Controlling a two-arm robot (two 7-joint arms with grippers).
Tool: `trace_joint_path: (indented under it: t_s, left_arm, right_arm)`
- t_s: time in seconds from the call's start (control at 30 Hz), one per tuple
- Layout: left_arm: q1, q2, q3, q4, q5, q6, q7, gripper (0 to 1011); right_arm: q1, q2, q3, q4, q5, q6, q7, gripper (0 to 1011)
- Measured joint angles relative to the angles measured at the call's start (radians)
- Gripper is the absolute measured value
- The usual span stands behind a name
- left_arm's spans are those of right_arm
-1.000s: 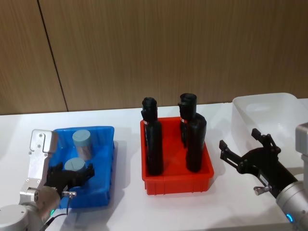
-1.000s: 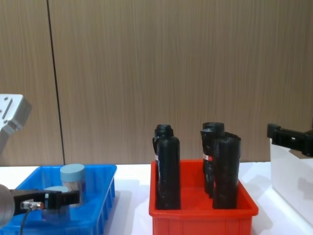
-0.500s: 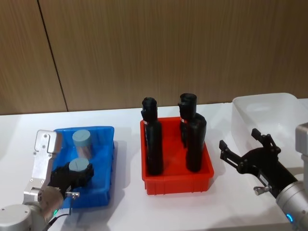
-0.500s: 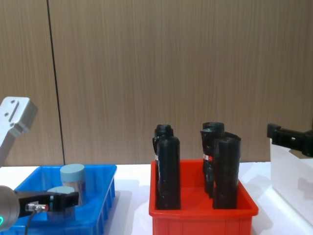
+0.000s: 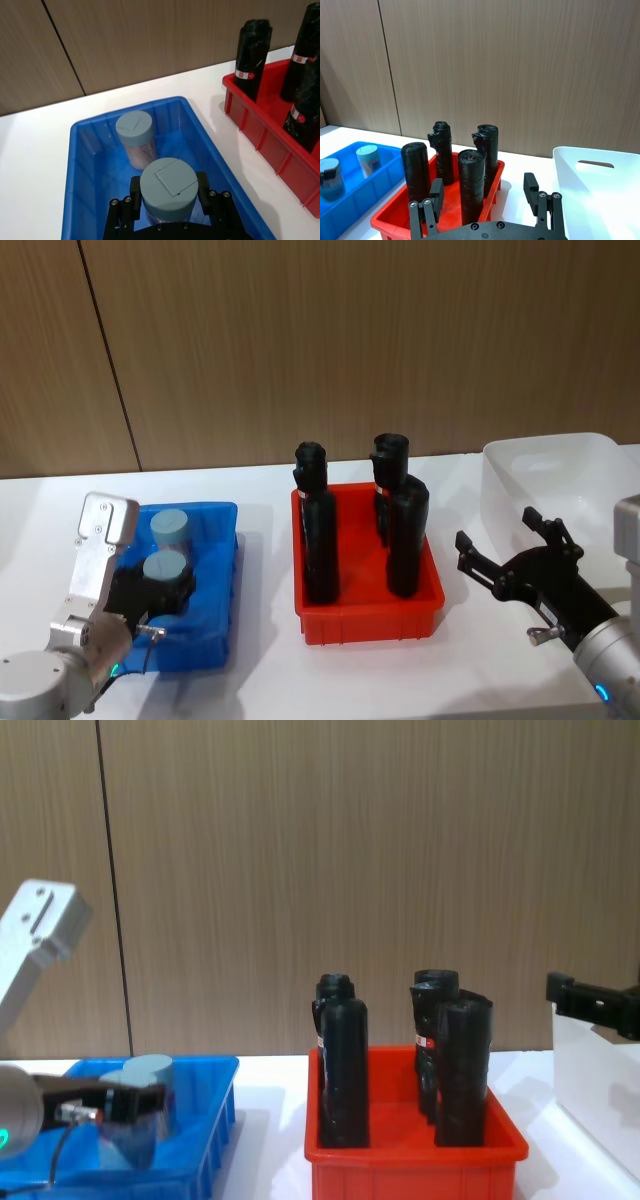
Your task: Pick the cotton swabs from the blue box and place them into the white box.
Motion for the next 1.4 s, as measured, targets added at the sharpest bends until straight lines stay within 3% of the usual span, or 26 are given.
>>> trace_joint_path:
  t_s: [0.4, 0.8, 1.17, 1.4]
  left_arm:
    - [-0.002, 0.023, -0.012, -0.143, 0.035, 0.036, -0.076, 666]
    - [-0.024, 0.033, -0.020, -0.229, 0.022, 0.085, -0.195, 666]
    - [-0.073, 0.029, -0.025, -0.250, 0.000, 0.157, -0.312, 666]
    - [-0.119, 0.014, -0.023, -0.227, -0.006, 0.193, -0.387, 666]
  right_arm:
    - [0.000, 0.000, 0.000, 0.000, 0.000, 0.000, 0.000, 1002]
    - [0.000, 0.000, 0.000, 0.000, 0.000, 0.000, 0.000, 1001]
    - [0.000, 0.000, 0.000, 0.000, 0.000, 0.000, 0.000, 1002]
    - [0.000, 0.000, 0.000, 0.000, 0.000, 0.000, 0.000, 1002]
